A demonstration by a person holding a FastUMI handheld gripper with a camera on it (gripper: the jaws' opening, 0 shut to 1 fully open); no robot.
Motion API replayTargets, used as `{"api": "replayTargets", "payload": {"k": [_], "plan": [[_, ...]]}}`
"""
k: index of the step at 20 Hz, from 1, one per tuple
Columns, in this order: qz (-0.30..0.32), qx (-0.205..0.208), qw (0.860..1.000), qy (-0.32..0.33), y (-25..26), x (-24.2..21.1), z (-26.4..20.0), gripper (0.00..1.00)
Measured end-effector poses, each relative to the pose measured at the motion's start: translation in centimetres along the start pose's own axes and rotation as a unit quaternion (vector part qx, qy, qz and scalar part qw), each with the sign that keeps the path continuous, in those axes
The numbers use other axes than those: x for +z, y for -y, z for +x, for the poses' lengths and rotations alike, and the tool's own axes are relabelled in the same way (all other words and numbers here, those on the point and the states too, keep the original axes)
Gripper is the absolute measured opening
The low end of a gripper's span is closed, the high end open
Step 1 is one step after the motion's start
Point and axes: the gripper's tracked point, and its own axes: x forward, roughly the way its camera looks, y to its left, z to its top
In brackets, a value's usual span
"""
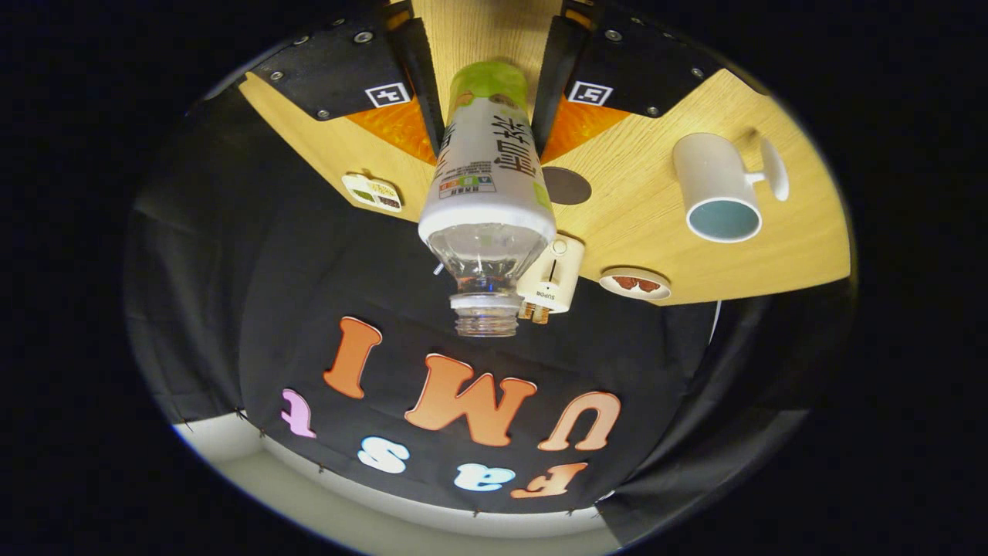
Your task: Take the bottle from table, then pour the juice into the cup, finally place the bottle on the coaster
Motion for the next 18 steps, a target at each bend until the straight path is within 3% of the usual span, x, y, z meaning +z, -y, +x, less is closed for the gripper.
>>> {"api": "replayTargets", "payload": {"k": [5,9,18], "plan": [[-0.122,-0.013,0.992,0.026,-0.7,2.3,0.6,0.59],[-0.226,-0.038,0.972,0.041,-1.2,3.3,0.9,0.59],[-0.36,-0.044,0.929,0.076,-3.4,5.6,0.6,0.59]]}}
